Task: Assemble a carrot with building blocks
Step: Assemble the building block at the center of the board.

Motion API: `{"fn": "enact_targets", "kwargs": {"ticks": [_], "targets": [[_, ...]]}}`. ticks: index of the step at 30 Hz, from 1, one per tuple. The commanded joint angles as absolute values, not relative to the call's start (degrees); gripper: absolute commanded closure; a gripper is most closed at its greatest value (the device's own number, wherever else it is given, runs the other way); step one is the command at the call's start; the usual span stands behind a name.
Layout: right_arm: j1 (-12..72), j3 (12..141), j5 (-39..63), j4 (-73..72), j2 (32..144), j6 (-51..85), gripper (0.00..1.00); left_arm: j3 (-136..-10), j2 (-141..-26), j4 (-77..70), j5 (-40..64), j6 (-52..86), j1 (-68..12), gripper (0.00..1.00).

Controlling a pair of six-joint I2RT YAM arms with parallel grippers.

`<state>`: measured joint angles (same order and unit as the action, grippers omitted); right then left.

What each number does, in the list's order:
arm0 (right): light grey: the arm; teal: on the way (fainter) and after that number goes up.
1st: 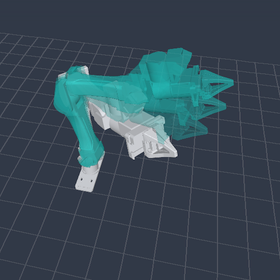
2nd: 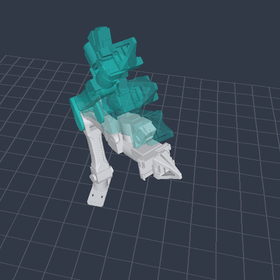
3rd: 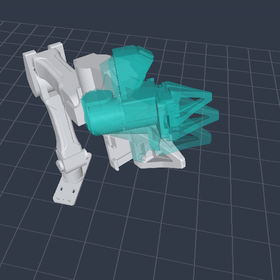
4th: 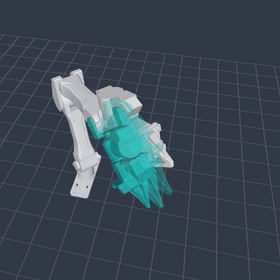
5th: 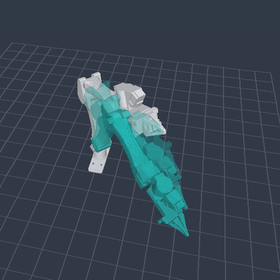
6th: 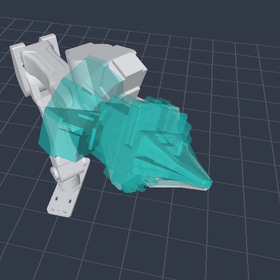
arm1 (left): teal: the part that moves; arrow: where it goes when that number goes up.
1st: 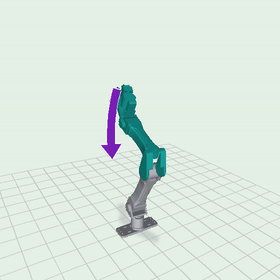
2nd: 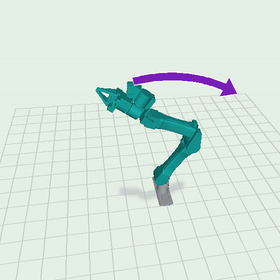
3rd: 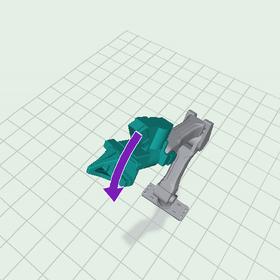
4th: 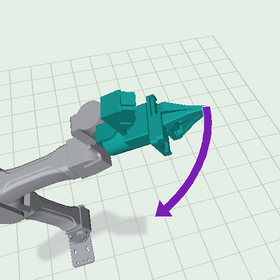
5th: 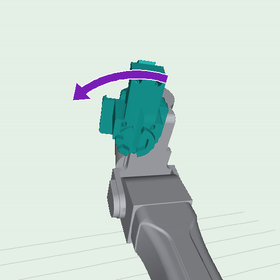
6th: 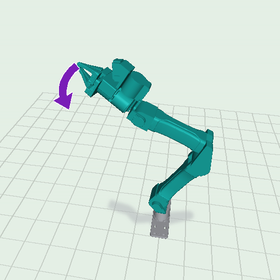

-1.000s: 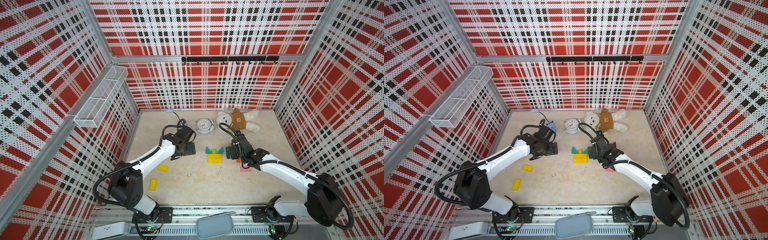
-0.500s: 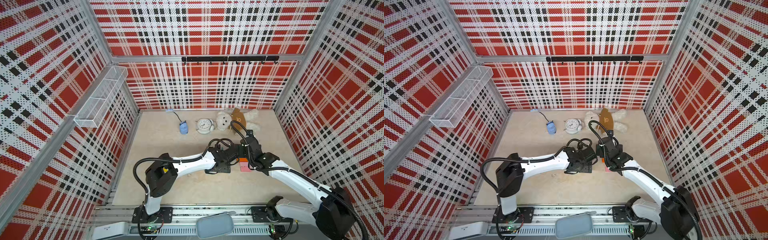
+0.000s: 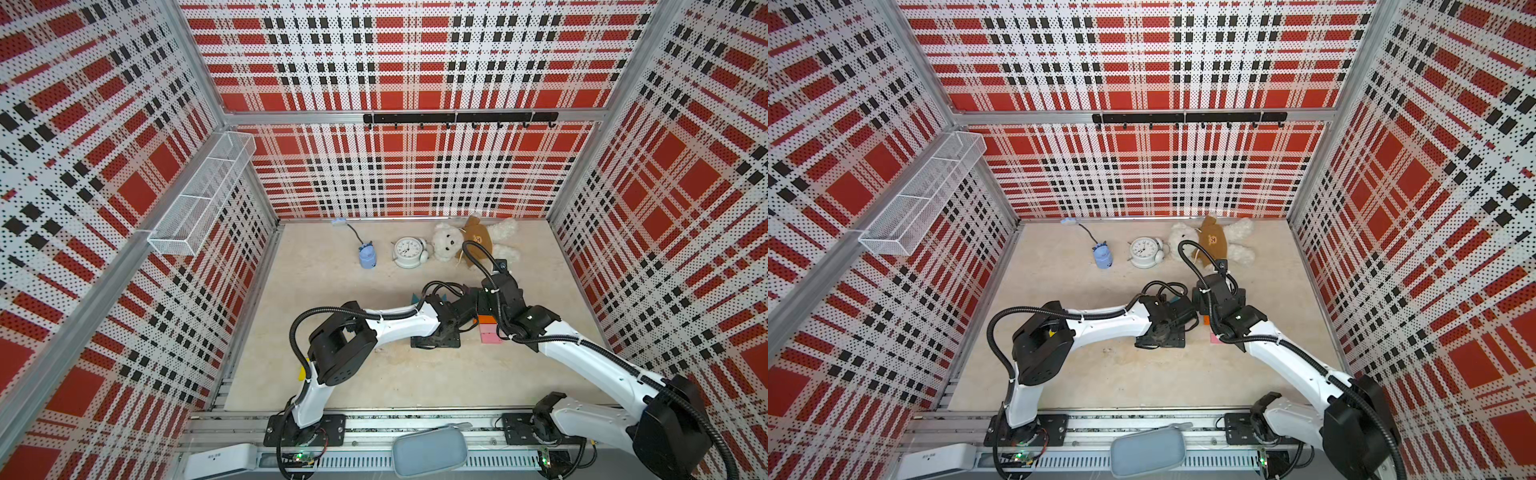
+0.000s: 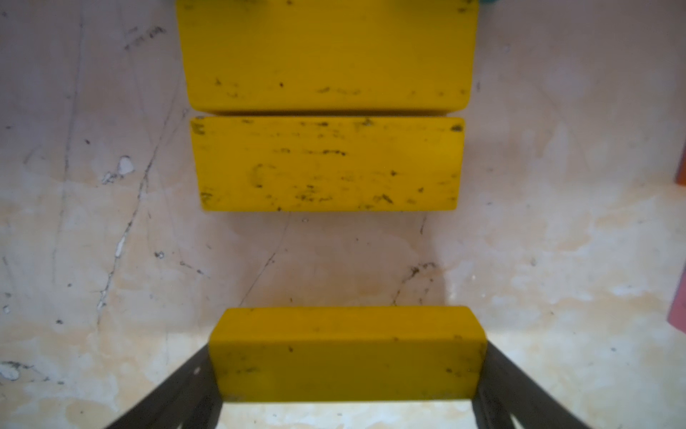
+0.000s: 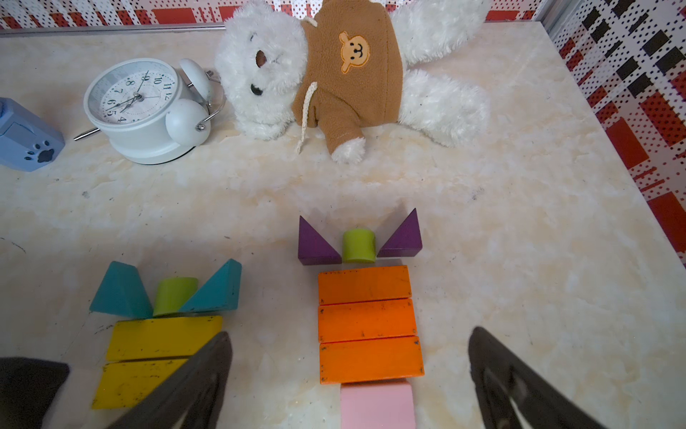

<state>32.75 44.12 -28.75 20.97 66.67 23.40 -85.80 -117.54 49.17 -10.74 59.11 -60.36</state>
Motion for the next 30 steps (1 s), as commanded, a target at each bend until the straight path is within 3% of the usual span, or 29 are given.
{"fn": "enact_targets", "kwargs": {"ticks": [1,16,24,27,30], "targets": [[32.68,43.54,-28.56,18.46,65.52,23.47,0.0,-86.66,-118.63,48.08,-10.81,59.11,-59.76,0.04],[32.62,44.62,-28.35,19.78,66.88,23.75,0.0,-85.5,-115.51,47.12,-10.38,55.47,-59.15,0.01],[32.62,44.68,-24.35,19.57,65.44,22.8,0.01,-77.81,-102.58,48.65,-14.05,54.46,-58.62,0.01],[32.67,44.62,-19.68,19.51,66.17,21.59,0.12,-72.55,-94.35,47.16,-13.11,51.77,-54.66,0.01],[33.48,50.37,-13.41,29.26,70.86,22.6,0.27,-67.72,-84.97,43.84,-9.24,46.65,-45.82,0.01]]}}
